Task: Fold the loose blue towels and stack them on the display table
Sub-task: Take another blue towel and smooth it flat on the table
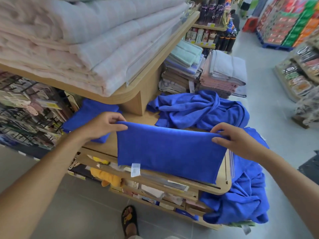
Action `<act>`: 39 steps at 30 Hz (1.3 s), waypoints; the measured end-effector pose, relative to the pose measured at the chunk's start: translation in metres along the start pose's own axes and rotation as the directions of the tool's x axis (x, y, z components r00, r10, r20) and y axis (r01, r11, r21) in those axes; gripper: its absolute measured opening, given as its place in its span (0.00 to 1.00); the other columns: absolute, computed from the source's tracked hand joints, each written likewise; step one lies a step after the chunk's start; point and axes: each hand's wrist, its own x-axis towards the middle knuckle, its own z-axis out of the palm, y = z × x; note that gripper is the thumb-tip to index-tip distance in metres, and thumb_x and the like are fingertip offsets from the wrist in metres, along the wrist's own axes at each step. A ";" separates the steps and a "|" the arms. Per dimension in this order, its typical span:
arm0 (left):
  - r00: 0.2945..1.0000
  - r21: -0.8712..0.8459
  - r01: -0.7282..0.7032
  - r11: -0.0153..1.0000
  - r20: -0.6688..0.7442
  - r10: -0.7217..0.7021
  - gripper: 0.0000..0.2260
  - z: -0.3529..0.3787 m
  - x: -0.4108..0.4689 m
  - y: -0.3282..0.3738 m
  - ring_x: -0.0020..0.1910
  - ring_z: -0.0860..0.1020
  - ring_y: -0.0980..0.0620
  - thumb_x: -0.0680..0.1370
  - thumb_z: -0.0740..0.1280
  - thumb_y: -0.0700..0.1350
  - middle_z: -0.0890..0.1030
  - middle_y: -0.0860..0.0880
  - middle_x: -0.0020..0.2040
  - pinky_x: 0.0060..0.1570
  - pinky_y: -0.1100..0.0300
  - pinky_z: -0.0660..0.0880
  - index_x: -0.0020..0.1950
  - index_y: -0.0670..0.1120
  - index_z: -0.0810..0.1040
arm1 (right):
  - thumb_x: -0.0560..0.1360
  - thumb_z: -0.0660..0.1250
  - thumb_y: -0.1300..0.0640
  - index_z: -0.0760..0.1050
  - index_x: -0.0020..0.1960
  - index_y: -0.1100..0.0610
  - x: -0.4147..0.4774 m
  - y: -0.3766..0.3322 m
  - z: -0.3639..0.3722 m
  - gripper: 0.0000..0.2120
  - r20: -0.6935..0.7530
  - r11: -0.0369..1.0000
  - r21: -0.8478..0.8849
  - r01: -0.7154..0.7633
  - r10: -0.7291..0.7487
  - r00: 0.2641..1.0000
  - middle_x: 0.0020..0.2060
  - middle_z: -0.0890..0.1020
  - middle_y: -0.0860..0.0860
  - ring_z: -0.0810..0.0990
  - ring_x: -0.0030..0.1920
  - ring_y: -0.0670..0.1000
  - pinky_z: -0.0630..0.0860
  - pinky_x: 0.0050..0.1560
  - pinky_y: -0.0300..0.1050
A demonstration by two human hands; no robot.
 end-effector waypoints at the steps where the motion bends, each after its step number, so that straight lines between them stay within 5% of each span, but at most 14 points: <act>1: 1.000 -0.064 -0.006 0.998 0.012 0.007 0.04 -0.004 -0.011 0.009 0.46 0.82 0.59 0.74 0.75 0.42 0.85 0.53 0.43 0.46 0.69 0.76 0.45 0.51 0.84 | 0.78 0.72 0.54 0.77 0.52 0.39 -0.007 -0.007 -0.008 0.10 0.002 0.999 0.050 0.017 -0.017 1.000 0.36 0.81 0.53 0.76 0.38 0.60 0.75 0.40 0.53; 3: 0.998 -0.115 -0.015 0.993 0.054 0.021 0.07 -0.010 -0.033 0.024 0.44 0.82 0.59 0.72 0.78 0.50 0.85 0.52 0.44 0.44 0.69 0.77 0.47 0.52 0.85 | 0.76 0.75 0.53 0.81 0.54 0.40 -0.023 -0.021 -0.023 0.11 0.082 0.984 0.171 0.050 -0.065 0.995 0.42 0.85 0.54 0.82 0.45 0.60 0.79 0.48 0.58; 5: 0.996 -0.182 0.003 0.983 0.088 0.014 0.19 -0.017 -0.051 0.031 0.42 0.83 0.57 0.64 0.81 0.60 0.85 0.50 0.43 0.41 0.66 0.78 0.48 0.51 0.85 | 0.73 0.77 0.46 0.83 0.57 0.45 -0.039 -0.031 -0.037 0.13 0.174 0.956 0.288 0.063 -0.117 0.978 0.51 0.87 0.52 0.86 0.52 0.54 0.82 0.55 0.53; 9: 0.992 -0.322 0.086 0.943 0.116 -0.051 0.25 -0.018 -0.060 0.026 0.45 0.84 0.55 0.62 0.83 0.60 0.86 0.48 0.47 0.41 0.63 0.81 0.52 0.48 0.85 | 0.70 0.79 0.41 0.83 0.60 0.52 -0.042 -0.023 -0.043 0.23 0.233 0.920 0.389 -0.037 -0.060 0.971 0.56 0.86 0.55 0.85 0.58 0.56 0.81 0.59 0.53; 11: 0.987 -0.275 0.159 0.948 0.079 -0.142 0.18 -0.004 -0.050 0.013 0.49 0.85 0.54 0.68 0.80 0.55 0.86 0.46 0.51 0.43 0.61 0.81 0.54 0.49 0.85 | 0.74 0.76 0.45 0.83 0.58 0.49 -0.032 -0.012 -0.028 0.15 0.269 0.931 0.349 -0.104 0.006 0.963 0.53 0.87 0.53 0.85 0.56 0.55 0.82 0.57 0.54; 13: 0.973 -0.237 0.229 0.944 0.043 -0.225 0.07 0.017 -0.037 -0.006 0.49 0.85 0.54 0.77 0.74 0.44 0.86 0.45 0.53 0.41 0.61 0.81 0.54 0.48 0.84 | 0.79 0.72 0.53 0.83 0.52 0.42 -0.019 0.000 -0.002 0.06 0.276 0.953 0.256 -0.162 0.088 0.957 0.47 0.86 0.46 0.84 0.50 0.48 0.83 0.48 0.44; 19: 0.943 -0.135 0.314 0.940 -0.073 -0.326 0.09 0.055 0.011 -0.058 0.50 0.83 0.48 0.80 0.68 0.36 0.85 0.45 0.51 0.44 0.63 0.79 0.54 0.50 0.79 | 0.81 0.67 0.60 0.79 0.54 0.47 0.017 0.032 0.055 0.09 0.154 0.962 -0.085 -0.260 0.271 0.950 0.48 0.82 0.44 0.80 0.51 0.51 0.76 0.50 0.43; 23: 0.949 -0.071 0.256 0.964 -0.171 -0.265 0.10 0.056 0.054 -0.058 0.54 0.81 0.42 0.80 0.68 0.35 0.83 0.35 0.56 0.56 0.46 0.76 0.55 0.48 0.77 | 0.80 0.67 0.60 0.81 0.62 0.54 0.040 0.032 0.056 0.11 -0.042 0.938 -0.133 -0.321 0.319 0.947 0.55 0.82 0.47 0.79 0.59 0.53 0.71 0.53 0.43; 25: 0.947 0.125 0.231 0.965 -0.256 -0.193 0.15 0.059 0.069 -0.055 0.60 0.79 0.39 0.79 0.68 0.36 0.79 0.37 0.63 0.61 0.44 0.75 0.65 0.43 0.75 | 0.79 0.66 0.61 0.79 0.67 0.56 0.047 0.028 0.057 0.17 -0.151 0.900 -0.225 -0.374 0.347 0.926 0.62 0.81 0.52 0.78 0.63 0.55 0.72 0.58 0.46; 27: 0.951 0.495 0.117 0.861 -0.306 0.047 0.21 0.073 0.070 -0.047 0.64 0.75 0.39 0.78 0.66 0.38 0.76 0.40 0.66 0.63 0.43 0.74 0.71 0.42 0.71 | 0.77 0.66 0.61 0.77 0.69 0.55 0.045 0.013 0.072 0.20 -0.310 0.862 -0.314 -0.397 0.302 0.902 0.63 0.79 0.55 0.77 0.63 0.59 0.74 0.62 0.52; 30: 0.940 0.635 -0.172 0.753 -0.123 0.318 0.21 0.125 0.060 -0.031 0.67 0.74 0.41 0.79 0.63 0.39 0.76 0.44 0.69 0.66 0.46 0.71 0.72 0.43 0.72 | 0.77 0.66 0.61 0.76 0.69 0.57 0.042 -0.027 0.134 0.20 -0.312 0.937 -0.294 -0.187 0.091 0.946 0.63 0.79 0.55 0.76 0.64 0.60 0.74 0.62 0.56; 33: 0.966 0.694 -0.215 0.687 0.046 0.256 0.23 0.168 0.057 -0.031 0.80 0.58 0.49 0.85 0.56 0.45 0.64 0.49 0.80 0.78 0.50 0.56 0.80 0.46 0.62 | 0.80 0.62 0.56 0.71 0.74 0.58 0.056 -0.053 0.192 0.23 -0.240 0.935 -0.349 -0.063 -0.024 0.971 0.73 0.74 0.53 0.70 0.74 0.57 0.68 0.73 0.55; 36: 0.987 0.817 -0.139 0.560 0.066 0.148 0.26 0.169 0.057 -0.049 0.82 0.49 0.53 0.86 0.50 0.53 0.52 0.52 0.83 0.80 0.50 0.47 0.83 0.48 0.51 | 0.84 0.54 0.46 0.62 0.81 0.55 0.064 -0.049 0.210 0.27 -0.236 0.866 -0.461 -0.193 0.091 0.968 0.80 0.63 0.50 0.57 0.81 0.52 0.55 0.80 0.54; 39: 0.987 0.841 -0.136 0.523 0.069 0.145 0.31 0.158 0.051 -0.061 0.82 0.47 0.55 0.84 0.49 0.60 0.51 0.52 0.84 0.80 0.48 0.44 0.84 0.48 0.49 | 0.82 0.45 0.35 0.57 0.82 0.53 0.055 -0.036 0.208 0.35 -0.249 0.811 -0.513 -0.282 0.174 0.953 0.82 0.58 0.47 0.53 0.82 0.50 0.49 0.81 0.56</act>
